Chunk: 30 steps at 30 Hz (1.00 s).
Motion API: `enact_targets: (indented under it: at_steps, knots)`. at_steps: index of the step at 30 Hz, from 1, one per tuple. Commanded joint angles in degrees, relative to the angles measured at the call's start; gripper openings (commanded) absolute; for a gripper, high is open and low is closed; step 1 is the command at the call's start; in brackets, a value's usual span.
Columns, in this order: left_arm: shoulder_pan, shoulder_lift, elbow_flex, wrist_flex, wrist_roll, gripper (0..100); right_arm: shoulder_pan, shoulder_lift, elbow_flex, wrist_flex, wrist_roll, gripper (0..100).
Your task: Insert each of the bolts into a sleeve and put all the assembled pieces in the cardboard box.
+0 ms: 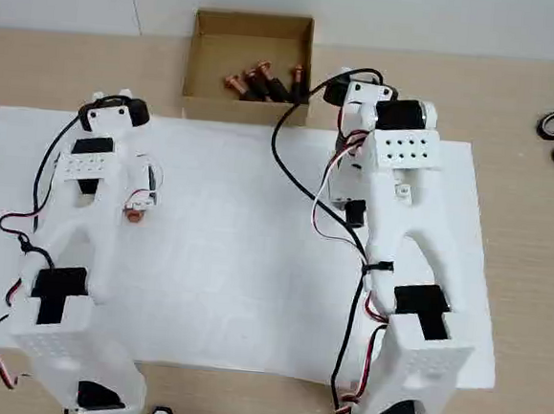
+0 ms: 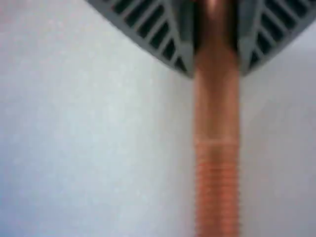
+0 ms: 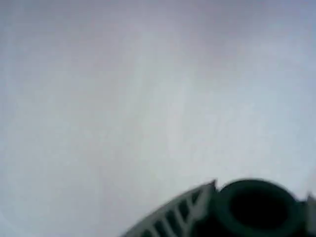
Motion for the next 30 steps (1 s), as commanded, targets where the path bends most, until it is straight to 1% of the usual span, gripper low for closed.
enact_targets:
  at_steps: [1,7,10,13,16,19,24,27,30]
  knots:
    - [0.09,-2.55,-2.59,1.32,-1.58,1,0.22,-3.91,-0.26,0.31,0.62,1.0]
    - [3.16,-14.15,-6.9,10.37,-9.41,1,0.22,-3.91,-0.26,0.31,0.62,1.0]
    - [4.92,-21.71,-7.08,13.36,-15.12,1,0.22,-3.91,-0.26,0.31,0.62,1.0]
    - [5.01,-27.87,-7.08,15.38,-18.64,1,0.22,-3.91,-0.26,0.31,0.62,1.0]
    - [4.66,-31.21,-5.41,15.47,-23.38,1,0.22,-3.91,-0.26,0.22,0.62,1.0]
    - [4.84,-31.65,-1.63,15.56,-27.87,1,0.22,-3.91,-0.26,0.22,0.62,1.0]
    - [5.01,-31.65,4.26,15.38,-38.15,1,0.22,-3.91,-0.26,0.22,0.62,1.0]
    - [5.01,-31.65,4.88,14.77,-46.24,1,0.22,-3.91,-0.26,0.13,0.62,1.0]
    - [5.01,-31.56,5.41,11.16,-58.02,1,0.22,-3.91,-0.26,0.04,0.62,1.0]
